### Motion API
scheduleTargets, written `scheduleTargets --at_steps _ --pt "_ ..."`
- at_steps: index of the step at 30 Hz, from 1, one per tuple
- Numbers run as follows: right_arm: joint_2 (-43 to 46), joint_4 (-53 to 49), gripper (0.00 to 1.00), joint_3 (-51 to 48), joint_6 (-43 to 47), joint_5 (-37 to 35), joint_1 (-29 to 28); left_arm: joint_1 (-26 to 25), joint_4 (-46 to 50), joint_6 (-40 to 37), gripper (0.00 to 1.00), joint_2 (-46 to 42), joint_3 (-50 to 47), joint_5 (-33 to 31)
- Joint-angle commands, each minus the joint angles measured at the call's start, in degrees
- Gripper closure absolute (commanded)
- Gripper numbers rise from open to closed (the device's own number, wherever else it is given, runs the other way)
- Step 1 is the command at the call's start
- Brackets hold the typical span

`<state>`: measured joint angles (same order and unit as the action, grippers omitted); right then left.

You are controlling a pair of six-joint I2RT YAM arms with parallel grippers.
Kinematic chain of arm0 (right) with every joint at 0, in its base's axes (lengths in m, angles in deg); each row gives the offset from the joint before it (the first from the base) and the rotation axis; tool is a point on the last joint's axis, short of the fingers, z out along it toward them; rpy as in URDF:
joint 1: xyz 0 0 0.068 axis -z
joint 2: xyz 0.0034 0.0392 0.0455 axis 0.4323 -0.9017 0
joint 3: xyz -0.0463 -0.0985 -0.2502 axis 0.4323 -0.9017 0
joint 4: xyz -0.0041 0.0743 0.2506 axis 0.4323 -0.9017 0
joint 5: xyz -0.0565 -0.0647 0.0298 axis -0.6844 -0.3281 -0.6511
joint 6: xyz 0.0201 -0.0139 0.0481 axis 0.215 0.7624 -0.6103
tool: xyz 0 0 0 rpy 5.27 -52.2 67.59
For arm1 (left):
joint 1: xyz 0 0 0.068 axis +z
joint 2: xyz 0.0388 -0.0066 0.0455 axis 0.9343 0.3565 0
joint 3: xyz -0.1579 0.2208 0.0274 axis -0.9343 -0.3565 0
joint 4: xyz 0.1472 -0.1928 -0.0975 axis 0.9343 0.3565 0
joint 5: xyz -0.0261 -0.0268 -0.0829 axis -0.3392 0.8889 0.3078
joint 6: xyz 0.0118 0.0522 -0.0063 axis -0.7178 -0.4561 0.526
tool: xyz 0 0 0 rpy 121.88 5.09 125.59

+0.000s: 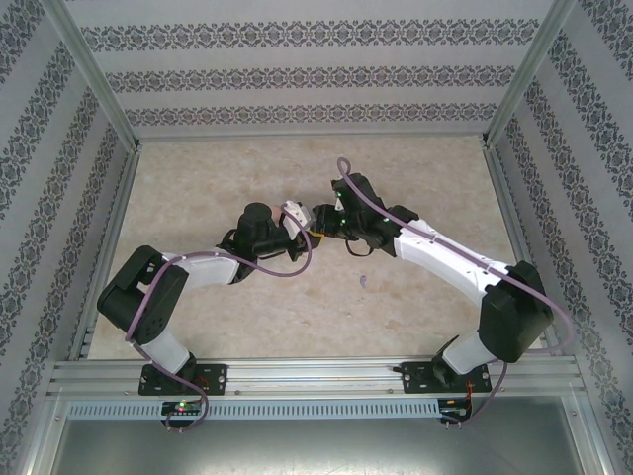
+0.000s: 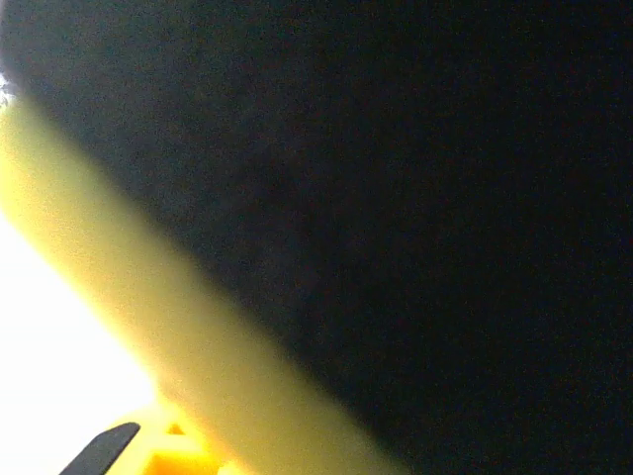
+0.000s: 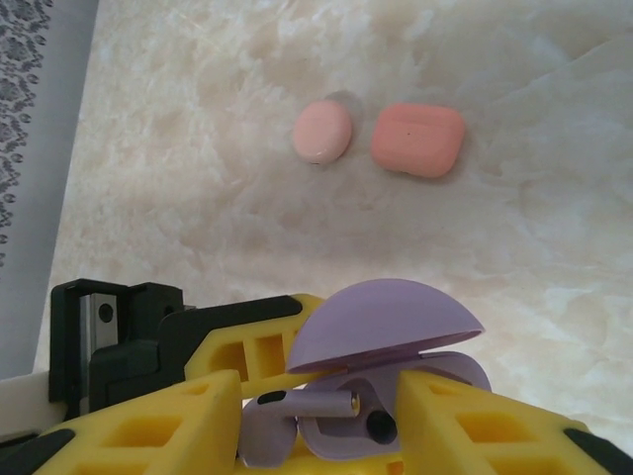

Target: Insert the wireless bluetooth earbuds into the charging case

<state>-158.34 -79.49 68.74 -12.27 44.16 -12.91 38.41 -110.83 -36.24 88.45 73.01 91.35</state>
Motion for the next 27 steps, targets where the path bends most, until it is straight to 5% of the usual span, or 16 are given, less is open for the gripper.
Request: scheduleTargets --at_steps 1,20,27 --pt "-2.08 -1.37 0.55 2.79 1.95 -0.77 -1.47 -0.95 -1.48 -1.29 1.00 0.47 0.99 1.34" --pt "1.27 1.13 0.81 -4.33 -0.69 -0.05 2.05 -0.95 0.08 -1.38 1.00 0.59 0.90 -0.29" --pt "6.13 2.51 0.74 -7.26 -2.03 -1.27 3.31 -0.98 -2.44 0.00 1.00 1.30 0.20 -2.35"
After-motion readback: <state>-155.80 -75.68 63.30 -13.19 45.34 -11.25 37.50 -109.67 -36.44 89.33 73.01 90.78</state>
